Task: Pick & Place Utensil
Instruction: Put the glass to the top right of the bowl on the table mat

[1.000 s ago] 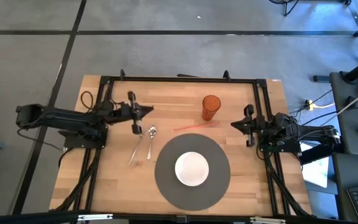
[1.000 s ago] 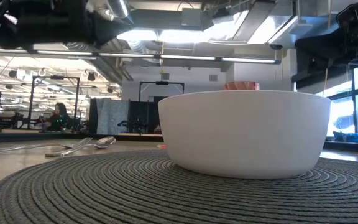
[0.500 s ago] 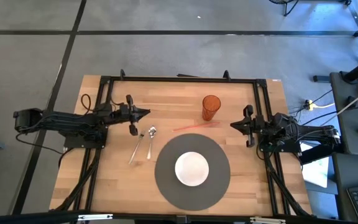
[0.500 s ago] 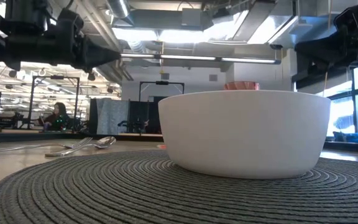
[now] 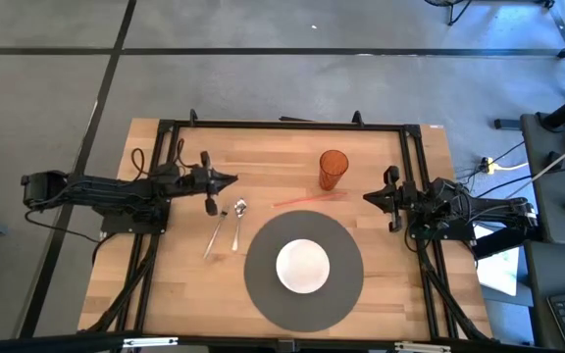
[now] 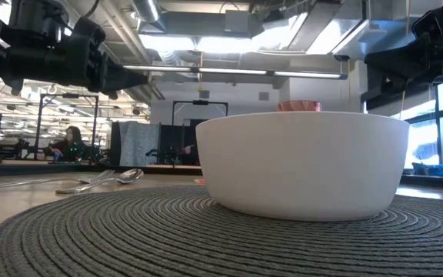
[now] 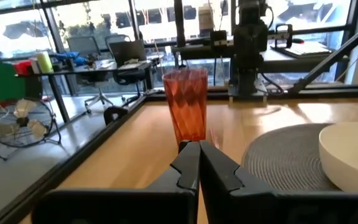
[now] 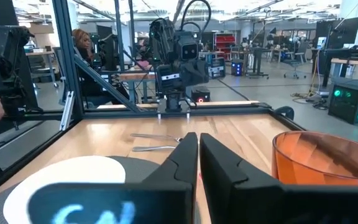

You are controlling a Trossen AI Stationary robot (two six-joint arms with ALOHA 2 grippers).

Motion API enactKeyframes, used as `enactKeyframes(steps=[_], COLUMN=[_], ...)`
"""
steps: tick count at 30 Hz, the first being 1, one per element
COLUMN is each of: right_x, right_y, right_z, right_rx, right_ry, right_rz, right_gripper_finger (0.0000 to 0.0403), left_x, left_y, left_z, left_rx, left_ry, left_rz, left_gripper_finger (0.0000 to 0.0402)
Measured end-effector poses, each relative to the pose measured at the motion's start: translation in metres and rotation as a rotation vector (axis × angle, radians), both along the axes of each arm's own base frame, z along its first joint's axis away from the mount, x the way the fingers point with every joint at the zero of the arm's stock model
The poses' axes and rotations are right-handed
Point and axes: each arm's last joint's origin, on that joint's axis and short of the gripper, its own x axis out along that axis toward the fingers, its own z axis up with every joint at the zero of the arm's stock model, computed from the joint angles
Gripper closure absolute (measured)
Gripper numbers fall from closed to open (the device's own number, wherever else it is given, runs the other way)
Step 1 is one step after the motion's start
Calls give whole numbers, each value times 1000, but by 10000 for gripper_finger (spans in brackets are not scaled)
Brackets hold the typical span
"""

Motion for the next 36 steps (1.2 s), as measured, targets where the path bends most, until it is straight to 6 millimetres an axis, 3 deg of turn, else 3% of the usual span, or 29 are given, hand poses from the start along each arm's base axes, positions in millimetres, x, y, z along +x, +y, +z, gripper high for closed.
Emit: enactKeyframes(steps=[15, 17, 21, 28, 36], right_x=[0, 0, -3, 11, 66], right_y=[-2, -3, -4, -9, -16], right_z=[-3, 1, 29, 90, 145], right_rx=[3, 75, 127, 95, -147], right_ry=[28, -15, -45, 221, 576], right_rz=[-77, -105, -141, -285, -322], right_gripper_finger=[394, 396, 399, 400, 385], left_x=[0, 0, 0, 0, 0], left_y=[0, 0, 0, 0, 0], left_z=[6, 6, 7, 7, 7], left_rx=[17, 17, 17, 18, -16], left_ry=[-62, -62, -65, -71, -79], left_rz=[4, 6, 7, 7, 5], left_gripper_finger=[400, 401, 398, 399, 396])
